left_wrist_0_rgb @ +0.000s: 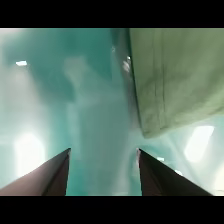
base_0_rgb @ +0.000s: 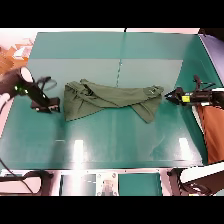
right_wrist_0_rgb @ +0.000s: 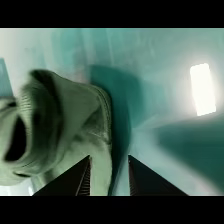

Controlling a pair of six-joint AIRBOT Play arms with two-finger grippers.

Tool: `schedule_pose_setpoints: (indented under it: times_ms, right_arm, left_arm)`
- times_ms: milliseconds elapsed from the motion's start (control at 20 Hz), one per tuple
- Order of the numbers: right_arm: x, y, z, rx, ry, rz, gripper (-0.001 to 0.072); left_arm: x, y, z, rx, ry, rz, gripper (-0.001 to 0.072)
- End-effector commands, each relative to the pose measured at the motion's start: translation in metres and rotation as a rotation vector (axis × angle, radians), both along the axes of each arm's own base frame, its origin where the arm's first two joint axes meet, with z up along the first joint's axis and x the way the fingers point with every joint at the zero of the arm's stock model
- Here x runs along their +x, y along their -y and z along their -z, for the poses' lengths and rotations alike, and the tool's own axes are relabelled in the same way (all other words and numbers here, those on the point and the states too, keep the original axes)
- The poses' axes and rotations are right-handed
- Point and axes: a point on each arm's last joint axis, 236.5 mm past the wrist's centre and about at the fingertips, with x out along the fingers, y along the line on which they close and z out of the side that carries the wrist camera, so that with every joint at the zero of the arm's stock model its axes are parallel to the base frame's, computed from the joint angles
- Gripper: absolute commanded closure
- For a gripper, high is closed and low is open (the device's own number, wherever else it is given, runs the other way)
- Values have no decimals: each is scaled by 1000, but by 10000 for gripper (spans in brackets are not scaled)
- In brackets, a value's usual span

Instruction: Fold the shirts.

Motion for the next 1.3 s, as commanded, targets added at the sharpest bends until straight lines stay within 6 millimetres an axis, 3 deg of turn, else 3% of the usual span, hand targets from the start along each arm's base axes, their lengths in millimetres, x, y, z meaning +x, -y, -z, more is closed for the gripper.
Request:
schedule_pose_setpoints:
  times_ms: [0,200,350,400,450,550,650,700,850,950,1050,1150,1250]
  right_arm:
    - [5,-25,17,-10,-19,-47,447]
    - [14,-36,13,-29,4,-67,448]
    - [16,-38,11,-21,8,-63,459]
    - [16,-38,11,-20,7,-64,459]
    - [15,-38,11,-18,7,-65,459]
    - [15,-38,11,-18,7,-66,534]
    - [15,-39,11,-9,-5,-55,616]
    - [14,-39,10,-8,-5,-58,692]
    - [13,-43,-9,17,14,-86,694]
    - [18,-48,-52,39,92,-103,694]
    - [24,-54,-126,63,234,-108,694]
    - [20,-62,-228,96,433,-101,694]
    - [-2,-72,-343,116,674,-85,694]
  left_arm:
    - [-19,30,39,-126,2,-145,234]
    - [3,61,51,-280,133,-254,234]
    - [13,68,47,-321,181,-261,237]
    - [13,69,47,-324,176,-257,345]
    - [9,71,46,-331,169,-235,500]
    - [0,75,45,-345,142,-191,679]
    - [1,75,44,-346,146,-185,681]
    - [2,74,42,-343,154,-182,681]
    - [16,72,22,-338,185,-127,682]
    - [39,71,-21,-338,279,-78,682]
    - [67,71,-94,-341,454,-18,682]
    - [85,72,-197,-335,698,39,682]
    - [82,71,-316,-312,984,95,682]
